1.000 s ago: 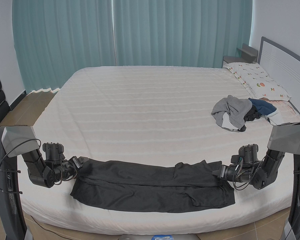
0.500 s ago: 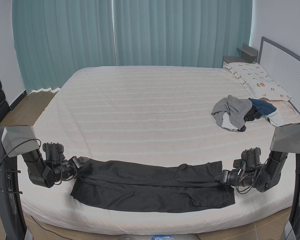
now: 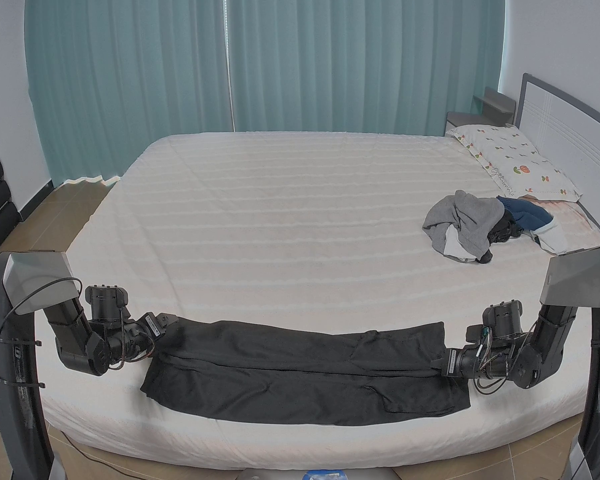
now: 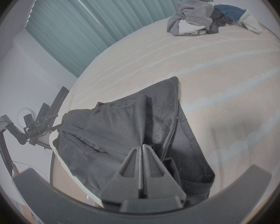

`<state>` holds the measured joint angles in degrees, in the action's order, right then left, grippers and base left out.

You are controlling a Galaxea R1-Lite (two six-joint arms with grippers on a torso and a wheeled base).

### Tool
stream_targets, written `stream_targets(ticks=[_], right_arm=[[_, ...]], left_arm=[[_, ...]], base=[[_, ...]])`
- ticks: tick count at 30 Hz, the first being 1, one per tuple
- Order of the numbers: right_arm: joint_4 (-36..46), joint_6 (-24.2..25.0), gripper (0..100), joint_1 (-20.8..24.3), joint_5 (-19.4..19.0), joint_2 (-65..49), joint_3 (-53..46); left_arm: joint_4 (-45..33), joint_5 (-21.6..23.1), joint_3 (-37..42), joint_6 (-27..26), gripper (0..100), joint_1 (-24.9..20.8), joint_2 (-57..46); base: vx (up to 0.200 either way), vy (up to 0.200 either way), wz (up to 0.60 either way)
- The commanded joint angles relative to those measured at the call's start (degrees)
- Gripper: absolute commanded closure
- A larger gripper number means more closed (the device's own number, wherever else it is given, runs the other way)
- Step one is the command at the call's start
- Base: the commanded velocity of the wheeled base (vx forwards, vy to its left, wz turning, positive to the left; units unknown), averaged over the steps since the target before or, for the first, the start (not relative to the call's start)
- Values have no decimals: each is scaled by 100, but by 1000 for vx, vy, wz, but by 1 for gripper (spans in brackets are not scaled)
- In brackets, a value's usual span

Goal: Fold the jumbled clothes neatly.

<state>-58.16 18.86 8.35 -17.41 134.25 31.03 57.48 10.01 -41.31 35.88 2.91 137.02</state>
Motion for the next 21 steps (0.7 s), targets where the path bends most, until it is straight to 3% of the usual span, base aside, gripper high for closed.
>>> stream_targets(ticks=[1, 3, 4, 9, 17, 21], right_arm=[[-2, -5, 100, -9, 1, 75, 9], [7, 4, 100, -9, 1, 127, 88], [-2, 21, 0, -9, 1, 136, 123], [-29, 136, 0, -18, -8, 66, 334], [-20, 997, 0, 61, 9, 285, 888], [-11, 1129, 0, 70, 27, 417, 1090]], left_arm=[[9, 1, 1, -2, 0, -1, 9], [0, 1, 1, -2, 0, -1, 9], [9, 1, 1, -2, 0, -1, 18], [0, 1, 1, -2, 0, -1, 9], [0, 1, 9, -19, 0, -1, 9], [0, 1, 9, -19, 0, -1, 9]], base=[[0, 0, 0], [0, 0, 0], [0, 0, 0], [0, 0, 0], [0, 0, 0], [0, 0, 0]])
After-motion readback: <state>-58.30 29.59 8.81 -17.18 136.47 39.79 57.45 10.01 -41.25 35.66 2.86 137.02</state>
